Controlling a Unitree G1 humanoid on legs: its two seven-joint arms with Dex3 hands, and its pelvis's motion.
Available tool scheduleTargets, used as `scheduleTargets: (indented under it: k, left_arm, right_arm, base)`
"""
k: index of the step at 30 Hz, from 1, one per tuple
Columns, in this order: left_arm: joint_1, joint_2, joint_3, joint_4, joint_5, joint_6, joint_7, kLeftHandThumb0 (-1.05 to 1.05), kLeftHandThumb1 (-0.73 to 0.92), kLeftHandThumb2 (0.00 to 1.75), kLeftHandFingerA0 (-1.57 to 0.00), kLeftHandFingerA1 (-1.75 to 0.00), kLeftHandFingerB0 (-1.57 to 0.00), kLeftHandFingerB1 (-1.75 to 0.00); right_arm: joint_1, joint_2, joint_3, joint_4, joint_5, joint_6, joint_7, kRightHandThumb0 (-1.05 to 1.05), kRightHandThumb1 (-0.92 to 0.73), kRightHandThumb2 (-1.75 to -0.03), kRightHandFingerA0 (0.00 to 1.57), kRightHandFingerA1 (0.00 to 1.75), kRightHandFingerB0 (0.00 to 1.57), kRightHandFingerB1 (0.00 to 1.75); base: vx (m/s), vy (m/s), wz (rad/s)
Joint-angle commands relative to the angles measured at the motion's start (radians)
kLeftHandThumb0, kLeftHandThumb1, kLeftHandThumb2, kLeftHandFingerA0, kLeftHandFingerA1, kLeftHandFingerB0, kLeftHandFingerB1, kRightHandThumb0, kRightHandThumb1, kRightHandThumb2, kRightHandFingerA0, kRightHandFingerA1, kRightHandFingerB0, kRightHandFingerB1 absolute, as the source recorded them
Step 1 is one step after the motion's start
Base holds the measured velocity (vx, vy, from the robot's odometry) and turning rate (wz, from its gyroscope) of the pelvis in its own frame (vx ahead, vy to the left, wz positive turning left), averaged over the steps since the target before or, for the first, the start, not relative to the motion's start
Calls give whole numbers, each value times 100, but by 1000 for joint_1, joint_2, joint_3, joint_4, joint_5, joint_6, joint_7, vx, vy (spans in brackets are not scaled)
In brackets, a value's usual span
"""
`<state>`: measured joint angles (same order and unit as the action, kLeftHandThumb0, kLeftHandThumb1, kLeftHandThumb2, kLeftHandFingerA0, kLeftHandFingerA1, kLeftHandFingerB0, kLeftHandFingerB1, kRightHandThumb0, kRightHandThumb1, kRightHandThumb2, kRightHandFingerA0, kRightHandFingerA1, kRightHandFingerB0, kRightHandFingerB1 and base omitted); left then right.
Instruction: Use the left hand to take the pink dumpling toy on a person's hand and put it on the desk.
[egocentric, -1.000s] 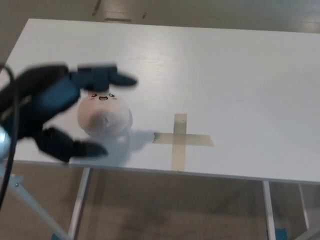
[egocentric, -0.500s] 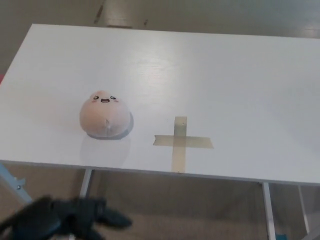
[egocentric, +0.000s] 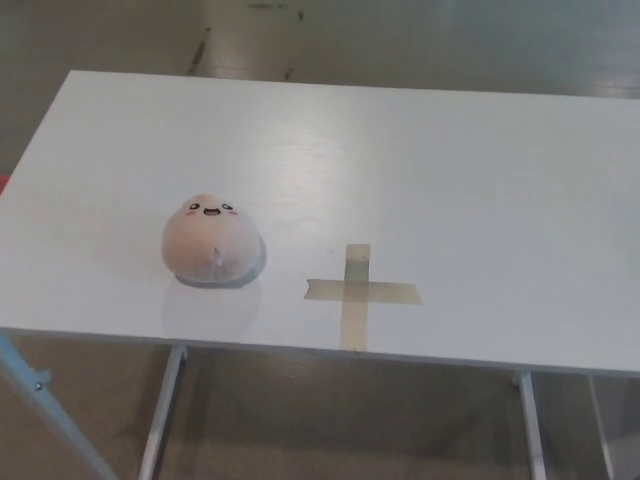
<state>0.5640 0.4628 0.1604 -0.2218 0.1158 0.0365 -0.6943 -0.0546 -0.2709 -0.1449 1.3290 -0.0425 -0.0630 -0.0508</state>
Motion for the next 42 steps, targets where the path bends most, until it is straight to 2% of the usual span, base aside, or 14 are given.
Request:
scheduleTargets:
  k: [1, 4, 5, 8, 9, 14, 19, 20, 21, 22, 31, 36, 37, 42]
  left_arm:
    - [-311, -35, -76, 958, 206, -64, 526, -44, 54, 56, -51, -37, -46, -35]
    - [-338, -13, -80, 1026, 194, -80, 513, -44, 55, 57, -51, -38, -46, -35]
    - [-343, -1, -51, 1022, 154, -82, 465, -50, 49, 77, -49, -50, -38, -46]
    - [-342, 4, -30, 1013, 119, -73, 430, -44, 59, 58, -52, -38, -44, -35]
    - [-346, 2, -30, 1024, 115, -71, 426, -53, 49, 81, -40, -50, -35, -46]
    - [-393, 11, -69, 1140, 135, -112, 436, -50, 47, 81, -30, -47, -39, -50]
    - [-412, 13, -68, 1186, 117, -137, 445, -47, 48, 83, -41, -52, -32, -47]
    - [-422, 13, -69, 1198, 115, -142, 448, -42, 61, 58, -48, -37, -43, -35]
    - [-429, 13, -71, 1206, 115, -146, 450, -42, 61, 58, -48, -37, -43, -35]
    - [-444, 14, -78, 1226, 117, -154, 455, -49, 48, 82, -41, -52, -32, -46]
    - [-499, 23, -115, 1318, 114, -219, 471, -52, 48, 80, -32, -47, -38, -48]
    - [-528, 16, -123, 1363, 101, -241, 492, -51, 49, 81, -40, -50, -33, -46]
    - [-539, 9, -125, 1386, 97, -245, 505, -44, 61, 58, -50, -38, -44, -35]
    - [-569, 6, -118, 1444, 87, -250, 521, -44, 61, 59, -58, -40, -46, -36]
  right_arm:
    - [92, 38, 27, 1, -33, -82, -35, -27, -75, -62, 68, 46, 54, 42]
    - [86, 30, 31, 1, -36, -81, -27, -27, -75, -62, 67, 46, 54, 41]
    - [70, 29, 33, 0, -37, -73, -25, -28, -76, -62, 67, 46, 53, 41]
    - [58, 32, 30, 1, -33, -66, -30, -28, -76, -62, 67, 46, 53, 41]
    - [54, 31, 27, 1, -30, -63, -32, -27, -75, -62, 67, 46, 52, 41]
    - [41, 32, 28, -4, -31, -58, -39, -27, -72, -61, 67, 46, 54, 42]
    - [36, 32, 26, -4, -27, -52, -33, -28, -73, -61, 67, 46, 54, 42]
    - [30, 31, 26, -4, -27, -50, -34, -28, -73, -61, 67, 46, 54, 42]
    - [26, 30, 26, -4, -27, -49, -34, -28, -73, -61, 67, 46, 54, 42]
    - [21, 30, 28, -6, -28, -48, -41, -29, -72, -61, 67, 46, 55, 42]
    - [-2, 25, 19, -7, -19, -42, -39, -29, -73, -61, 66, 46, 54, 42]
    - [-25, 17, 17, -8, -21, -39, -38, -29, -72, -61, 67, 46, 55, 42]
    - [-35, 13, 19, -8, -24, -37, -36, -29, -72, -61, 67, 46, 55, 42]
    - [-71, 11, 38, -2, -44, -21, -44, -28, -72, -61, 67, 46, 54, 41]
  base:
    - [0, 0, 0]
    - [0, 0, 0]
    - [0, 0, 0]
    - [0, 0, 0]
    - [0, 0, 0]
    - [0, 0, 0]
    - [0, 0, 0]
    - [0, 0, 0]
    - [0, 0, 0]
    - [0, 0, 0]
    - [0, 0, 0]
    - [0, 0, 0]
    - [0, 0, 0]
    - [0, 0, 0]
